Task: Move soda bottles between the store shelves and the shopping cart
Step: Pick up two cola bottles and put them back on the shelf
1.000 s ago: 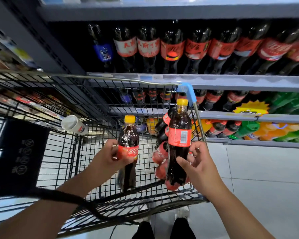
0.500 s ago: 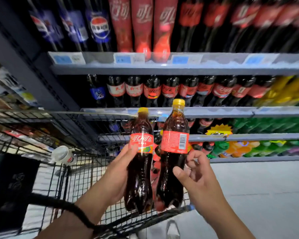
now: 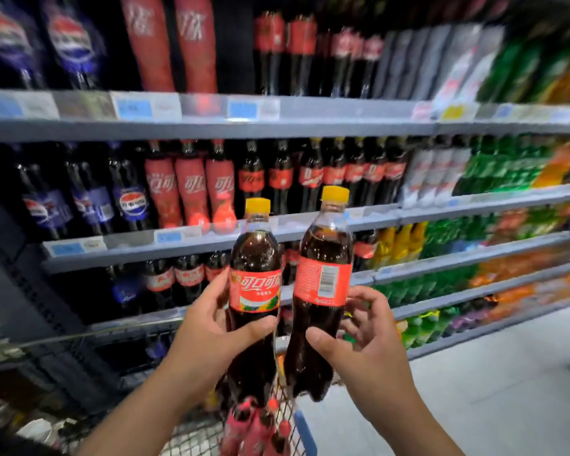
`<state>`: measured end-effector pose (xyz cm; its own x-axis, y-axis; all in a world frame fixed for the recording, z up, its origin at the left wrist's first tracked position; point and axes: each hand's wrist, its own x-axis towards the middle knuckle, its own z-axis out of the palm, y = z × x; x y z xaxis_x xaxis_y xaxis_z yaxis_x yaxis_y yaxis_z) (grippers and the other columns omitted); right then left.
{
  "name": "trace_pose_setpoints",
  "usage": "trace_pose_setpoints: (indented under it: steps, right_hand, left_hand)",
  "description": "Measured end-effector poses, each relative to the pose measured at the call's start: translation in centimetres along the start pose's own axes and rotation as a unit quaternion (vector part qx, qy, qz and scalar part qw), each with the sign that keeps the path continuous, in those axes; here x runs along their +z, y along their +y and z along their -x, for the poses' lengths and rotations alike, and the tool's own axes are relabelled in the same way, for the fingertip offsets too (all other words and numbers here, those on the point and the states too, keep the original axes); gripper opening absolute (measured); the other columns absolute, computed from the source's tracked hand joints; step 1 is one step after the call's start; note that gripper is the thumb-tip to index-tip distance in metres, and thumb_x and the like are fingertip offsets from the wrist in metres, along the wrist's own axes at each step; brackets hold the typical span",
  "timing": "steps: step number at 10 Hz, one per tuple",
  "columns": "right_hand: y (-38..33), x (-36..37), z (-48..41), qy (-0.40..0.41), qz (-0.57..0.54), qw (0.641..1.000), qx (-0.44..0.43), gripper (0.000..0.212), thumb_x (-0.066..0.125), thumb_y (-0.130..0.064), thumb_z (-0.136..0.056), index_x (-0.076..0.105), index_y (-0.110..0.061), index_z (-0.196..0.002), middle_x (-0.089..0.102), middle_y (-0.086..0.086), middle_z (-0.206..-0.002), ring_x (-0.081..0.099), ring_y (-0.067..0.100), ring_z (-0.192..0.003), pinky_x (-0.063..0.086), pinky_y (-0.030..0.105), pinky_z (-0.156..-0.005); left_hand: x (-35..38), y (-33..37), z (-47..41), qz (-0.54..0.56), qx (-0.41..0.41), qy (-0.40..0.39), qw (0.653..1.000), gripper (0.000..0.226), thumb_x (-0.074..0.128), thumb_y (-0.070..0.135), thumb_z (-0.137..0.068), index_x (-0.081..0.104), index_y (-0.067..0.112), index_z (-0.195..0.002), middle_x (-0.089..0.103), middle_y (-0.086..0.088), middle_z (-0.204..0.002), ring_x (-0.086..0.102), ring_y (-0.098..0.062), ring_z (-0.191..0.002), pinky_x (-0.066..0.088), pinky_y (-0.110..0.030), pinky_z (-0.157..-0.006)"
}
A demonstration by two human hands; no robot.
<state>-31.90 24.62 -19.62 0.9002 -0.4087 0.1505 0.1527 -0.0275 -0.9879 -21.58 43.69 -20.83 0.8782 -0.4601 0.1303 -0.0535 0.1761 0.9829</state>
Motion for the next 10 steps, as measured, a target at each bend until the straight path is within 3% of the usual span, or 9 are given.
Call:
trace_pose_setpoints:
  steps: [1, 2, 3, 4, 5, 6, 7, 8, 10]
  right_hand:
    - [-1.6, -1.3, -0.7, -0.013, -0.026, 1.0, -0.004, 0.077, 0.092, -0.034, -0.05, 0.058, -0.042, -0.118, 0.073, -0.015, -0.113, 0.07, 0.004, -0.104, 0.056, 0.015, -0.075]
    - [-2.7, -4.6, -2.5, -0.021, -0.034, 0.999, -0.017, 0.072, 0.091, -0.026, -0.045, 0.071, -0.024, -0.114, 0.079, -0.002, -0.106, 0.074, 0.007, -0.095, 0.056, 0.016, -0.073]
    - [-3.7, -7.3, -4.3, -0.032, -0.024, 0.999, -0.037, 0.07, 0.09, -0.023, -0.041, 0.075, -0.017, -0.109, 0.08, 0.005, -0.1, 0.076, 0.013, -0.091, 0.056, 0.017, -0.071]
    - [-4.5, -12.4, -7.2, 0.028, 0.081, 0.987, -0.137, 0.097, 0.087, -0.018, -0.018, 0.068, -0.01, -0.112, 0.075, 0.021, -0.102, 0.068, 0.044, -0.1, 0.039, 0.011, -0.048]
    - [-3.8, -16.2, -9.8, -0.01, 0.152, 0.976, -0.157, 0.12, 0.088, -0.009, -0.001, 0.062, -0.007, -0.119, 0.065, 0.033, -0.12, 0.058, 0.048, -0.113, 0.036, 0.036, -0.097]
    - [-4.4, -22.8, -12.2, 0.226, 0.544, 0.799, -0.12, 0.073, 0.075, 0.015, -0.072, 0.045, 0.013, -0.139, 0.058, 0.018, -0.144, 0.05, 0.024, -0.138, 0.026, 0.02, -0.117]
    - [-6.5, -25.7, -14.0, 0.066, 0.105, 0.972, -0.202, 0.067, 0.087, 0.005, -0.07, 0.061, -0.015, -0.128, 0.076, -0.004, -0.114, 0.069, 0.006, -0.11, 0.048, 0.018, -0.102]
    - [-9.6, -29.8, -18.8, 0.062, 0.099, 0.983, -0.14, 0.081, 0.101, -0.015, -0.047, 0.054, -0.047, -0.106, 0.072, -0.027, -0.095, 0.07, -0.007, -0.082, 0.053, 0.02, -0.075]
    - [-15.3, -28.8, -26.9, 0.041, 0.143, 0.964, -0.223, 0.078, 0.096, -0.045, -0.051, 0.044, -0.058, -0.107, 0.065, -0.036, -0.102, 0.064, -0.013, -0.089, 0.048, 0.016, -0.075]
  left_hand:
    - [2.0, 1.6, -1.1, 0.0, 0.028, -0.006, 1.0, 0.087, 0.098, 0.039, -0.055, 0.059, 0.038, -0.133, 0.068, 0.003, -0.131, 0.064, -0.016, -0.122, 0.053, -0.022, -0.094]
    - [5.4, 3.2, -2.9, -0.007, 0.054, -0.004, 0.999, 0.081, 0.1, 0.042, -0.048, 0.065, 0.048, -0.121, 0.071, 0.003, -0.127, 0.066, -0.015, -0.119, 0.05, -0.029, -0.098]
    - [7.8, 3.7, -4.5, 0.001, 0.065, 0.001, 0.998, 0.08, 0.102, 0.031, -0.046, 0.069, 0.043, -0.118, 0.073, 0.003, -0.122, 0.069, -0.014, -0.113, 0.054, -0.023, -0.09]
    - [12.8, 4.1, -7.5, -0.01, 0.103, 0.032, 0.994, 0.073, 0.096, 0.001, -0.048, 0.068, 0.028, -0.11, 0.078, 0.007, -0.105, 0.074, -0.007, -0.094, 0.053, -0.01, -0.072]
    - [16.3, 4.2, -10.0, -0.025, 0.131, 0.049, 0.99, 0.076, 0.084, -0.004, -0.043, 0.064, 0.024, -0.11, 0.079, 0.008, -0.099, 0.075, -0.004, -0.086, 0.054, -0.009, -0.069]
    - [20.7, 4.1, -14.0, -0.042, 0.166, 0.068, 0.983, 0.083, 0.082, -0.006, -0.045, 0.062, 0.02, -0.121, 0.079, 0.002, -0.102, 0.076, -0.009, -0.086, 0.055, -0.012, -0.07]
    - [22.6, 4.4, -16.4, -0.061, 0.183, 0.084, 0.978, 0.088, 0.086, 0.003, -0.046, 0.06, 0.021, -0.128, 0.077, 0.004, -0.109, 0.075, -0.009, -0.094, 0.054, -0.011, -0.075]
    - [24.2, 6.7, -19.6, -0.123, 0.217, 0.116, 0.961, 0.086, 0.099, 0.026, -0.055, 0.06, 0.028, -0.132, 0.075, 0.008, -0.115, 0.071, -0.005, -0.103, 0.05, -0.008, -0.081]
    - [24.7, 13.6, -26.0, -0.239, 0.296, 0.14, 0.914, 0.075, 0.092, 0.038, -0.065, 0.06, 0.035, -0.132, 0.074, 0.015, -0.112, 0.07, -0.004, -0.103, 0.054, -0.018, -0.087]
